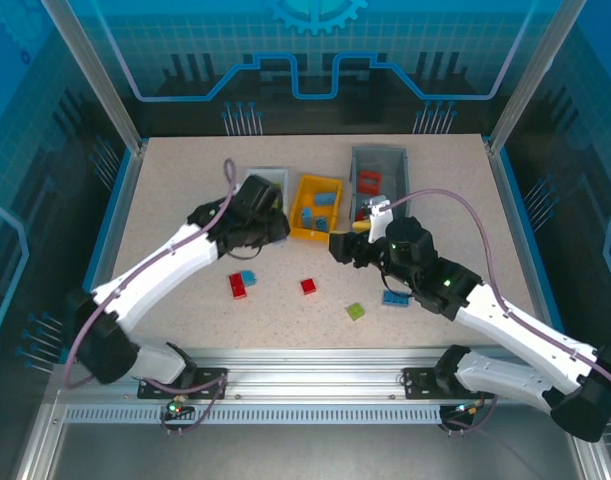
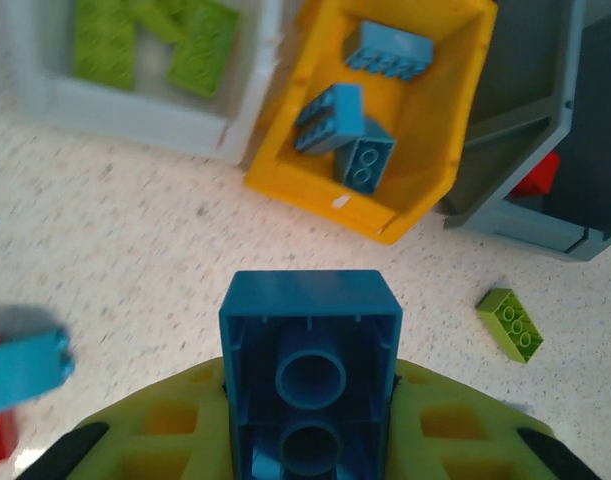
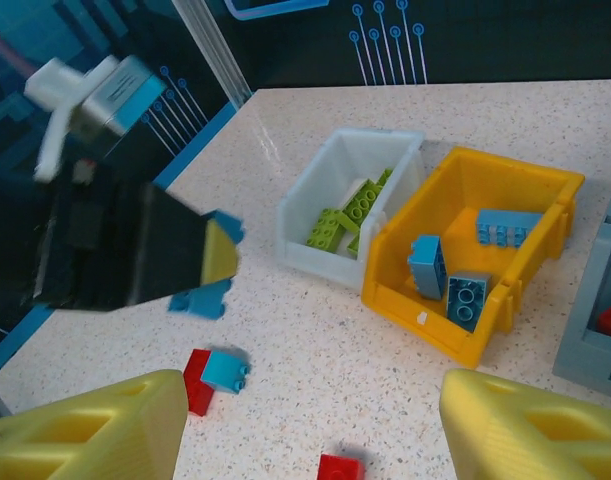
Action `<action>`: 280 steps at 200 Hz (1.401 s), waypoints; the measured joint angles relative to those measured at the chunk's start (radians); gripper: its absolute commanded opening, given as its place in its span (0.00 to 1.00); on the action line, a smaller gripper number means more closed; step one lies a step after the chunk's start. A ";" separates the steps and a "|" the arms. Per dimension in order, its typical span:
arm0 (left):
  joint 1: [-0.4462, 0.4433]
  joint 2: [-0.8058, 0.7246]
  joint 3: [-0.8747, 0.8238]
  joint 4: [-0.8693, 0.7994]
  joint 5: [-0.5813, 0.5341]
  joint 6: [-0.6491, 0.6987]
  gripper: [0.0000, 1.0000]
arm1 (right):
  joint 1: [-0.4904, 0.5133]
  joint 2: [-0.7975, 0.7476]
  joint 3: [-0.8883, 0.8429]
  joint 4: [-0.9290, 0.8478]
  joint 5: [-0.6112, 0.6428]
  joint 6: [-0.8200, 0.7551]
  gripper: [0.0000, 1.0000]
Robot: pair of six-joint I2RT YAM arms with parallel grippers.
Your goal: Sort the legos into containers by color
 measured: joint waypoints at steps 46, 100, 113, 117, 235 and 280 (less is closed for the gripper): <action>0.041 0.380 0.336 0.040 0.107 0.175 0.19 | -0.047 0.066 -0.001 0.085 -0.026 0.049 0.70; 0.086 0.692 0.615 0.044 0.125 0.216 0.22 | -0.069 0.132 0.000 0.131 -0.043 0.074 0.70; 0.093 0.736 0.652 0.043 0.124 0.214 0.24 | -0.071 0.141 0.005 0.130 -0.043 0.075 0.70; 0.095 0.746 0.659 0.043 0.124 0.212 0.26 | -0.072 0.143 0.007 0.130 -0.043 0.075 0.70; 0.092 0.723 0.697 -0.011 0.124 0.144 0.48 | -0.111 0.133 0.013 0.113 -0.046 0.089 0.73; 0.089 0.499 0.587 0.025 0.124 0.132 0.43 | -0.122 0.095 0.013 0.073 -0.041 0.084 0.72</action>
